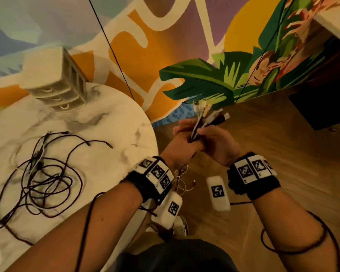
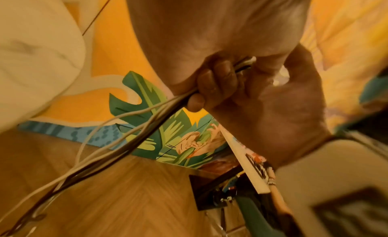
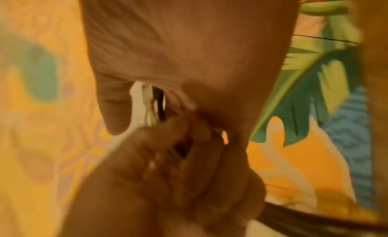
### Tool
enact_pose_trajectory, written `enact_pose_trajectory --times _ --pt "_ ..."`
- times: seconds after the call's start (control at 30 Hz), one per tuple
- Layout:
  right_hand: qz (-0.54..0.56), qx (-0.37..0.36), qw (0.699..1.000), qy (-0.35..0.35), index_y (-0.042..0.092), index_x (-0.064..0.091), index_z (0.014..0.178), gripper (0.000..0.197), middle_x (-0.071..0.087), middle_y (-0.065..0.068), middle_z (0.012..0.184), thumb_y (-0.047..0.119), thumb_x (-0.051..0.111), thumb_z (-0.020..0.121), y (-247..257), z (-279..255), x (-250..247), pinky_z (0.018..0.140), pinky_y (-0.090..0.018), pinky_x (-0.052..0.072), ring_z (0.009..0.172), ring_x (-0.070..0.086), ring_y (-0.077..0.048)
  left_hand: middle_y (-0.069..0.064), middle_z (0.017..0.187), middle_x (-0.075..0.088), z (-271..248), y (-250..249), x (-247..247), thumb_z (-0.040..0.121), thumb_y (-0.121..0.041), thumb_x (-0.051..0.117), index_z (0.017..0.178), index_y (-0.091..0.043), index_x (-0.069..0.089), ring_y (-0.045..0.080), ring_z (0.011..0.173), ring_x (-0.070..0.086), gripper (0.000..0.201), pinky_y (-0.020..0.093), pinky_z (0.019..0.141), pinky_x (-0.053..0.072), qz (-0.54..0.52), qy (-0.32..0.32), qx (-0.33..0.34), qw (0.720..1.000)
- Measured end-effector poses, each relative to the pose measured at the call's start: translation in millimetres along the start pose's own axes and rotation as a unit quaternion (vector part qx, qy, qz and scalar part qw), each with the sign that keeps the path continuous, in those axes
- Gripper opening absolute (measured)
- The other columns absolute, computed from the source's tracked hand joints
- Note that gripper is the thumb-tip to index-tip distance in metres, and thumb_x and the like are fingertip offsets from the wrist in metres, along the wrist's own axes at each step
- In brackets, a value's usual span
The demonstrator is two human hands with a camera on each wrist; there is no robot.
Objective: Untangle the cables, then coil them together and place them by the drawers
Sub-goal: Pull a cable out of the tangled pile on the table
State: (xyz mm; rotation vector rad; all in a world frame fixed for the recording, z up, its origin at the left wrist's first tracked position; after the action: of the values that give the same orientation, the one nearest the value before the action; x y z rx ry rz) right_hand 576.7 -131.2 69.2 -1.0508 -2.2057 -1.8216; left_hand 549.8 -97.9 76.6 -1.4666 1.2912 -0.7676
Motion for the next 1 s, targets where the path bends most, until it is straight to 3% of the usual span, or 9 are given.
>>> enact_pose_trajectory --times 0.13,0.33,0.43,0.5,0.6,0.73,0.83,0.9,1.0 --pt "-0.176 0.062 0.981 -0.062 0.004 0.07 0.105 0.04 0.07 -0.011 0.11 0.034 0.047 0.096 -20.9 2.9 -0.7 0.094 -0.036 0.051 0.106 0.065 -0.024 0.001 0.129 0.052 -16.9 2.3 16.7 0.088 0.002 0.053 0.14 -0.008 0.038 0.011 0.12 0.049 0.055 0.013 0.093 0.043 0.038 0.038 0.028 0.998" --pt "-0.229 0.069 0.963 -0.121 0.015 0.072 0.1 0.047 0.068 -0.004 0.107 0.039 0.032 0.1 -50.2 1.6 9.2 0.084 -0.032 0.05 0.101 0.062 -0.013 0.009 0.104 0.064 -45.4 18.2 -5.6 0.093 -0.013 0.046 0.112 -0.009 0.058 0.015 0.086 0.06 0.023 0.026 0.072 0.048 0.308 0.022 0.051 0.95" --pt "-0.188 0.015 0.972 -0.143 0.019 0.061 0.091 0.045 0.068 0.002 0.09 0.062 0.051 0.082 -46.4 -4.1 33.3 0.076 -0.033 0.048 0.08 0.066 -0.003 -0.001 0.091 0.059 -68.2 -11.3 -47.4 0.092 -0.03 0.048 0.093 -0.017 0.055 0.013 0.081 0.049 0.015 0.026 0.066 0.039 0.422 -0.144 0.106 0.889" --pt "-0.208 0.038 0.969 -0.129 0.015 0.055 0.108 0.053 0.064 -0.009 0.109 0.055 0.067 0.075 -51.2 -9.3 49.6 0.085 -0.032 0.047 0.1 0.061 -0.024 0.002 0.102 0.057 -82.9 -45.5 -54.2 0.089 -0.04 0.047 0.098 -0.017 0.056 0.016 0.094 0.049 0.027 0.026 0.078 0.038 0.458 -0.22 0.19 0.84" --pt "-0.423 0.12 0.891 -0.116 -0.016 0.042 0.124 0.036 0.046 -0.025 0.137 -0.005 0.048 0.091 -73.2 -1.9 72.3 0.081 -0.002 0.034 0.109 0.051 -0.014 0.007 0.126 0.054 -72.6 -39.9 -46.8 0.091 -0.054 0.038 0.116 -0.016 0.055 0.024 0.119 0.046 0.05 0.039 0.1 0.035 0.534 -0.162 0.144 0.817" --pt "-0.588 0.137 0.786 -0.131 -0.002 0.046 0.11 0.025 0.053 -0.016 0.11 0.014 0.034 0.095 -83.9 1.0 113.5 0.104 -0.037 0.037 0.109 0.051 -0.022 0.008 0.119 0.058 -81.1 4.4 -53.7 0.096 -0.042 0.04 0.112 -0.012 0.057 0.026 0.112 0.048 0.039 0.038 0.095 0.038 0.496 -0.107 0.067 0.859" --pt "-0.627 0.11 0.693 -0.338 0.014 0.054 0.108 0.017 0.058 -0.023 0.118 0.007 0.047 0.094 -79.0 -2.9 105.3 0.092 -0.015 0.044 0.088 0.059 0.005 0.01 0.107 0.061 -105.2 10.2 -66.3 0.093 -0.032 0.049 0.101 -0.007 0.063 0.025 0.102 0.051 0.03 0.034 0.086 0.045 0.471 -0.168 0.133 0.856" --pt "-0.596 0.055 0.755 -0.268 0.015 0.055 0.099 0.019 0.056 -0.029 0.124 -0.001 0.051 0.09 -100.1 6.5 124.2 0.077 -0.007 0.046 0.08 0.061 0.013 0.007 0.101 0.063 -122.2 9.9 -74.5 0.088 -0.026 0.057 0.102 -0.009 0.064 0.022 0.093 0.055 0.024 0.027 0.073 0.047 0.479 -0.216 0.176 0.832" --pt "-0.563 0.085 0.782 -0.254 -0.002 0.057 0.105 0.022 0.062 -0.026 0.111 -0.001 0.045 0.088 -87.5 8.3 132.5 0.077 -0.026 0.055 0.098 0.064 -0.026 0.007 0.1 0.065 -134.4 24.2 -84.9 0.084 -0.015 0.062 0.108 -0.007 0.063 0.023 0.085 0.058 0.025 0.032 0.062 0.051 0.484 -0.243 0.184 0.82"
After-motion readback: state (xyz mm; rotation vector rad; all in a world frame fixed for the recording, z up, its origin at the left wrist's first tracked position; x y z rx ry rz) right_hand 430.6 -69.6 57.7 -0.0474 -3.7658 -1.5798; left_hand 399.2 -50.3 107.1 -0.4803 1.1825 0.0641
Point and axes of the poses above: each hand's wrist, its own z-axis towards the middle knuckle, its own x-axis out of the palm, y = z × x, the point moved 10 cm from there along z, towards the middle knuckle
